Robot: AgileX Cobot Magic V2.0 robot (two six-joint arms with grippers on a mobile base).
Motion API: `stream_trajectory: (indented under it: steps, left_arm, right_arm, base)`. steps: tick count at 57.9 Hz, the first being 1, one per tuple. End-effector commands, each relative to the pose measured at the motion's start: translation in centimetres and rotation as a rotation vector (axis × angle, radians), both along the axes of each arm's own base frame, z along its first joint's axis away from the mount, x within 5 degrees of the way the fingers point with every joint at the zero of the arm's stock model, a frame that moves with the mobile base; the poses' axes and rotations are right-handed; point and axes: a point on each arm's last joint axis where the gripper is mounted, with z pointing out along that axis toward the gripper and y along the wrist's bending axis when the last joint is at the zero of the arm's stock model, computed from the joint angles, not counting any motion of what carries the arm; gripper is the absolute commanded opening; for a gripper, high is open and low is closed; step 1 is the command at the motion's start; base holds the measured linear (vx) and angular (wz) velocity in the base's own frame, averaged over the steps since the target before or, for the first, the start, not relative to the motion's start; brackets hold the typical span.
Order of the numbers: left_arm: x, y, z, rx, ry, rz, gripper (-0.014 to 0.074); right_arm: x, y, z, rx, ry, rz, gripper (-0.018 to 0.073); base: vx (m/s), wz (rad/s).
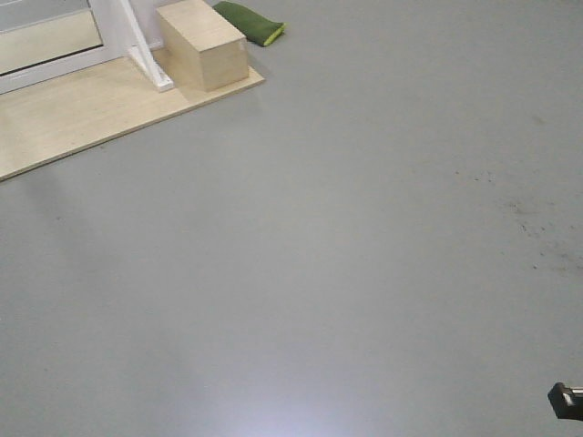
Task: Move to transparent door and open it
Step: 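Drive the base toward the white-framed glass sliding door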
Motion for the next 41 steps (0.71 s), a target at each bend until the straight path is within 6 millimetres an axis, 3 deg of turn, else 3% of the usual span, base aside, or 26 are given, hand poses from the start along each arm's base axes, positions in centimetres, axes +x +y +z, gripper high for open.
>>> stream_trajectory:
  steps: [1, 41]
  left_arm:
    - [-0.02, -0.01, -0.24, -0.022, -0.059, -0.004, -0.0006]
    - [-0.02, -0.01, -0.24, -0.022, -0.059, -0.004, -0.0006]
  right_arm:
    - [0.05, -0.06, 0.37, -0.007, -0.084, -0.007, -0.0008]
    - [0.05, -0.06, 0.37, -0.007, -0.084, -0.007, -0.0008]
  base:
    - [0.63, 0.51]
    - [0.64, 0.34]
